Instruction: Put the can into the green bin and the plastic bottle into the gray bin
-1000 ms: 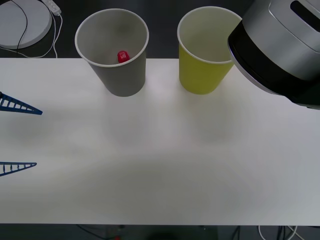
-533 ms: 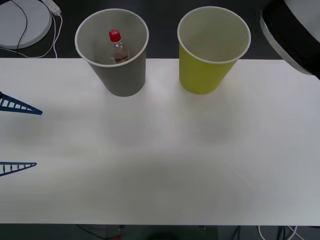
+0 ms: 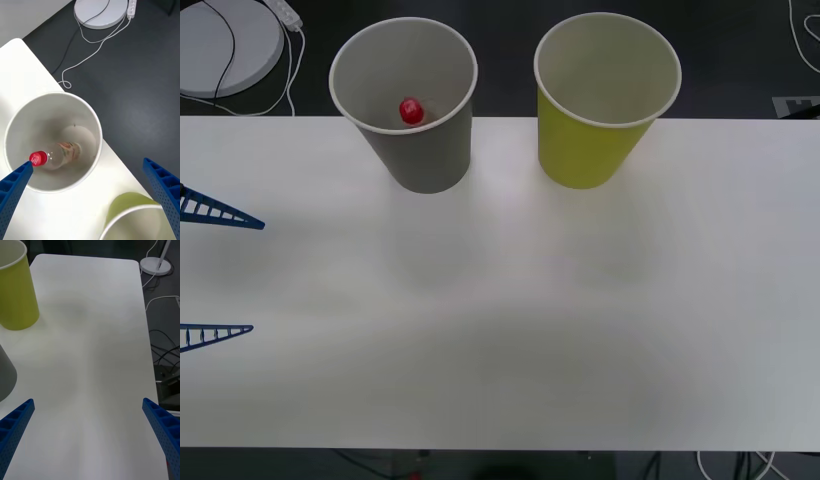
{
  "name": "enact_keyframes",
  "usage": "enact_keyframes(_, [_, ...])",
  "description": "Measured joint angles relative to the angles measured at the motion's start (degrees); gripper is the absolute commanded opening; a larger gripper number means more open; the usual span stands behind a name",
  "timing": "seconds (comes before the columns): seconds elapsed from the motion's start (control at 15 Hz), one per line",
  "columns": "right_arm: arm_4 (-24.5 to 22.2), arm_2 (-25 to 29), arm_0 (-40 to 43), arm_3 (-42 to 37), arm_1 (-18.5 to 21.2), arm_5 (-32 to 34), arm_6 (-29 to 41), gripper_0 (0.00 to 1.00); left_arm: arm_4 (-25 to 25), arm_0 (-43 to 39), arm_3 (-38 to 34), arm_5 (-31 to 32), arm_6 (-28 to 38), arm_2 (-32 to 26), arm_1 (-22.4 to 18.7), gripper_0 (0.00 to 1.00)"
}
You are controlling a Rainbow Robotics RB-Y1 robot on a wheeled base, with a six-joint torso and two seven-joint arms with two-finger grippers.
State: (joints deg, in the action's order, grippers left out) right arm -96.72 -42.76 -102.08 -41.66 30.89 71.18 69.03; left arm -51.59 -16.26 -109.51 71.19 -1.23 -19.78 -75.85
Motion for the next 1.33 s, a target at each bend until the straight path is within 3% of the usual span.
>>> enact_keyframes(0.6, [3.2,3.5,13.8,-25.9,15.1,0.4,-0.4,1.0,0.0,0.0,0.0,0.0,0.0,0.0,0.0,1.0])
enact_keyframes(1.0, [4.9,12.8,27.4,-41.7,23.1,0.3,-4.5,1.0,0.0,0.0,0.0,0.0,0.0,0.0,0.0,1.0])
enact_keyframes(1.33, [6.5,22.0,43.5,-57.5,29.1,-3.0,-6.0,1.0,0.0,0.0,0.0,0.0,0.0,0.0,0.0,1.0])
